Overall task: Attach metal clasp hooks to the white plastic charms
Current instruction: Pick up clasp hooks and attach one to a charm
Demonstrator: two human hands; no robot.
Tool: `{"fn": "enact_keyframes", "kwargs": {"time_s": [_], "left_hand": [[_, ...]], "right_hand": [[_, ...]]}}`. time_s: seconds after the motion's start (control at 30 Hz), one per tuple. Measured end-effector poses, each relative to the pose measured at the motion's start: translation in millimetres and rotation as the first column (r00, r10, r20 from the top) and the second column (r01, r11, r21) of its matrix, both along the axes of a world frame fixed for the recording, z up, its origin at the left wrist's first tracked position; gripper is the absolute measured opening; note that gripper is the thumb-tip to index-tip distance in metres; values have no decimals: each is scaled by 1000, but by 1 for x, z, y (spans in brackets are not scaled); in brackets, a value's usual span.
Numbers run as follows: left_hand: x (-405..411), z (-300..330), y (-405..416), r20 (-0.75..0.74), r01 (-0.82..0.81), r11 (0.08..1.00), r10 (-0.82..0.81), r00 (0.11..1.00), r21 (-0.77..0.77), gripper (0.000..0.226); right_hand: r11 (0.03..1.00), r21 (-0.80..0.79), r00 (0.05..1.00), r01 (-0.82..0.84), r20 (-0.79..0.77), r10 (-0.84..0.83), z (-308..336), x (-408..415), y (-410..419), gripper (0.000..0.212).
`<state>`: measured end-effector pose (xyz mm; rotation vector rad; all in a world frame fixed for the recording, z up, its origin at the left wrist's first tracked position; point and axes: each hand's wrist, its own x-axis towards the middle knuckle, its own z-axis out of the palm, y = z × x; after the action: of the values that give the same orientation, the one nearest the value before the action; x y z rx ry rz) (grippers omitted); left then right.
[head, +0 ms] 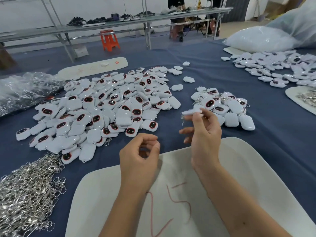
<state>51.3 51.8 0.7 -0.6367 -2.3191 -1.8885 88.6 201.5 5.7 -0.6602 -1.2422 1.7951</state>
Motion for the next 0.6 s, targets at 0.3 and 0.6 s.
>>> {"fn": "enact_keyframes", "kwargs": {"time_s": [0.3, 0.6], "left_hand": [[-4, 0, 2, -13, -96, 993, 96, 995, -73, 27], [-30, 5, -20, 163, -466, 880, 449, 879, 88, 26]], "right_hand": [[963, 230, 974, -142, 208, 94, -3, 2, -8, 60], [474, 771, 892, -425, 447, 72, -2, -27, -67, 14]]}}
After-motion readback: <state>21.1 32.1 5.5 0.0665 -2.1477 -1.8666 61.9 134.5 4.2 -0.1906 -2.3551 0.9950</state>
